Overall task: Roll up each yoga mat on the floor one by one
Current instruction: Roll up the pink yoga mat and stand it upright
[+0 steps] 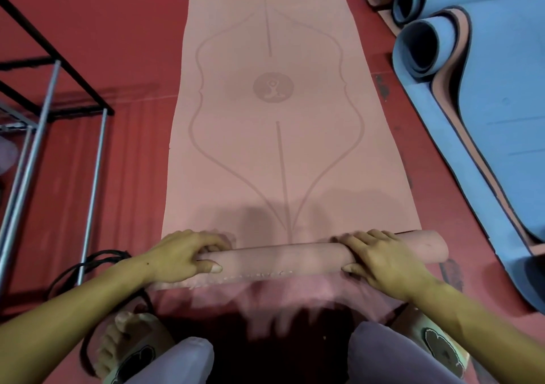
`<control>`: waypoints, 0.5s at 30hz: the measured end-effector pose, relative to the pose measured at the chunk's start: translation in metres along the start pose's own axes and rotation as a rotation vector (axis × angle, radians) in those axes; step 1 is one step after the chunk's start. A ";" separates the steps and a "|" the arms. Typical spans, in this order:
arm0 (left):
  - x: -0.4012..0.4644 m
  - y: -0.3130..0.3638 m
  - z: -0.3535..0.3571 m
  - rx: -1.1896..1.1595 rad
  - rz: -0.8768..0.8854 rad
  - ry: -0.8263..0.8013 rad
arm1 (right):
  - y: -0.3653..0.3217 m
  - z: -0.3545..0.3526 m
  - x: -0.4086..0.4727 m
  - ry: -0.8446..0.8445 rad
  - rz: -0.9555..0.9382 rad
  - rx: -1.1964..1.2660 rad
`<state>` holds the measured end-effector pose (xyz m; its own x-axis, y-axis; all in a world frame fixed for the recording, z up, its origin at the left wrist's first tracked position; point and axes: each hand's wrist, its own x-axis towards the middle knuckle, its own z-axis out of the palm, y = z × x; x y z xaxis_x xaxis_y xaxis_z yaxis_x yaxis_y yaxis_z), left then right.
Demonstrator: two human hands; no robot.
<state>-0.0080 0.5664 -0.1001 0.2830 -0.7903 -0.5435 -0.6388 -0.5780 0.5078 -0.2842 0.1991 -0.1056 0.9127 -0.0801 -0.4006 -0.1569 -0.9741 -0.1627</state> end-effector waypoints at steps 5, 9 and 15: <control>0.000 -0.003 0.002 -0.190 -0.027 -0.056 | 0.002 -0.004 0.006 -0.106 -0.007 0.021; 0.001 -0.003 0.002 -0.258 -0.020 -0.069 | 0.002 -0.009 0.013 -0.182 -0.008 0.047; 0.003 -0.004 0.006 -0.164 0.015 0.027 | -0.001 -0.015 0.018 -0.194 0.038 0.106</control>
<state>-0.0090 0.5681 -0.1081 0.2947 -0.8027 -0.5185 -0.5180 -0.5901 0.6192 -0.2617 0.1956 -0.0997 0.8175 -0.0640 -0.5723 -0.2378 -0.9426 -0.2344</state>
